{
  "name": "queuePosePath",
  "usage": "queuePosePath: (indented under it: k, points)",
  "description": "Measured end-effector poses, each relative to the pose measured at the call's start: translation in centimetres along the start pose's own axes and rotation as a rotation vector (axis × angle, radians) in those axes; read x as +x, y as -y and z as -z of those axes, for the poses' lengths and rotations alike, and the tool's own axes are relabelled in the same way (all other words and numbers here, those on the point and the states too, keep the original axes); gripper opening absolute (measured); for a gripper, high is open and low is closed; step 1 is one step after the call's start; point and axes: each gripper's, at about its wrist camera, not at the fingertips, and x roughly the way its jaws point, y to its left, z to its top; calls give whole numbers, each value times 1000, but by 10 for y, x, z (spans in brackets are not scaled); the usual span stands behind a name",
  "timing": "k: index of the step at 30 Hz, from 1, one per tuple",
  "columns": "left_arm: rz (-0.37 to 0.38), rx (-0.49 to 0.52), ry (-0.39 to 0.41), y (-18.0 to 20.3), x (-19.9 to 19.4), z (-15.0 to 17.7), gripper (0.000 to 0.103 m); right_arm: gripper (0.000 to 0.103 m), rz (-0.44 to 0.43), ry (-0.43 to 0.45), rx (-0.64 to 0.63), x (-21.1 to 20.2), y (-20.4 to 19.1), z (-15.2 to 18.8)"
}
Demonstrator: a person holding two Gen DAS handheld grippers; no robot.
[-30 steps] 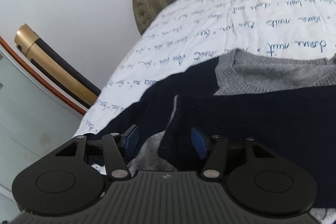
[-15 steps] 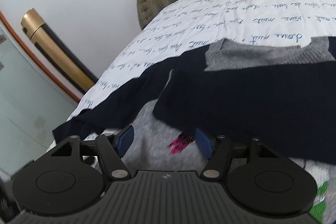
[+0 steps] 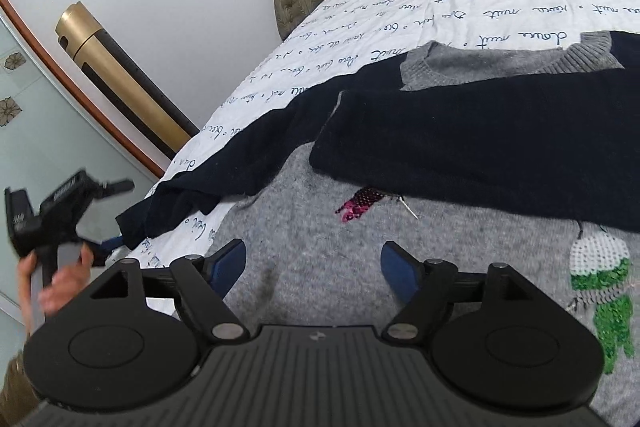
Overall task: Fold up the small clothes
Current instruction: 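Grasp the cuff of the other navy sleeve with the left gripper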
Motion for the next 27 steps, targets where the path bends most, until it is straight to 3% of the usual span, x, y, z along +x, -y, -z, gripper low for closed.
queuePosePath:
  k: [6,8,10,13,16,21,23,25,27]
  points:
    - [44,-55,191,4,-13,-71,102,79,12,0,8,-1,4,2]
    - [-29,-59,278,7,-24,-88,103,81,13,-2,10,0,5,4]
    - [-53,-28,282,10,-26,-98,103,83,12,-2,10,1,4,6]
    - [-66,27,214,12,-27,-90,103,87,5,-2,4,1,3,7]
    - [-70,82,76,9,-23,-67,103,89,0,-7,1,2,3,6]
    - [100,7,-205,-4,-15,-12,103,93,0,-13,-6,5,2,6]
    - [100,8,-223,0,-7,-2,103,95,0,-14,-9,7,1,6]
    - [54,31,-185,1,11,-3,103,95,5,-14,-15,7,-1,8]
    - [42,-33,-239,-4,29,-7,103,95,5,-16,-19,5,-3,9]
